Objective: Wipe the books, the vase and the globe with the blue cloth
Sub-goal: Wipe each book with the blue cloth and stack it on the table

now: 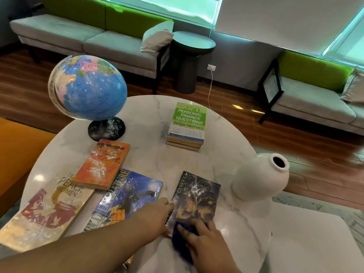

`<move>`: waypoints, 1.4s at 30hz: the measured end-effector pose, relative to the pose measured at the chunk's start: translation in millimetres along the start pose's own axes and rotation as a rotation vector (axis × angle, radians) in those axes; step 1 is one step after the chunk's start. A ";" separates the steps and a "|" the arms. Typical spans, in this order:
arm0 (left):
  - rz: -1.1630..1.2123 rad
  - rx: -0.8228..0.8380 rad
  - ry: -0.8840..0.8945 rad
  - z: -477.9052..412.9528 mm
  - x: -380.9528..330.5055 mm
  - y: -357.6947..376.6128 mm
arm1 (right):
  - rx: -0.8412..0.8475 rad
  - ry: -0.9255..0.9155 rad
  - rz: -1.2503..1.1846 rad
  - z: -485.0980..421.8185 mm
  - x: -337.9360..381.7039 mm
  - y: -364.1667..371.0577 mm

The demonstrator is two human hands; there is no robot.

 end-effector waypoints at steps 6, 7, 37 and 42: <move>-0.005 -0.032 0.013 2.2 -0.8 -3.1 | -0.018 0.245 -0.086 -6.7 -47.0 -18.5; -0.007 -0.030 0.009 2.3 -0.5 -2.8 | 0.017 0.177 -0.075 -5.8 -35.3 -14.8; 0.009 -0.011 -0.010 -1.3 2.5 1.2 | 0.130 0.462 -0.244 -32.3 -107.9 -29.0; -0.004 0.001 -0.010 -1.1 0.8 -0.3 | 0.140 0.370 -0.298 -15.3 -95.8 -21.1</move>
Point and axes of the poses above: each hand's wrist, its own z-axis away from the middle knuckle, its own y-axis out of the palm, x = y × z, the point moved 8 cm from there along -z, towards the middle knuckle, and after that the axes turned 14 degrees about x, right-handed, at the moved point
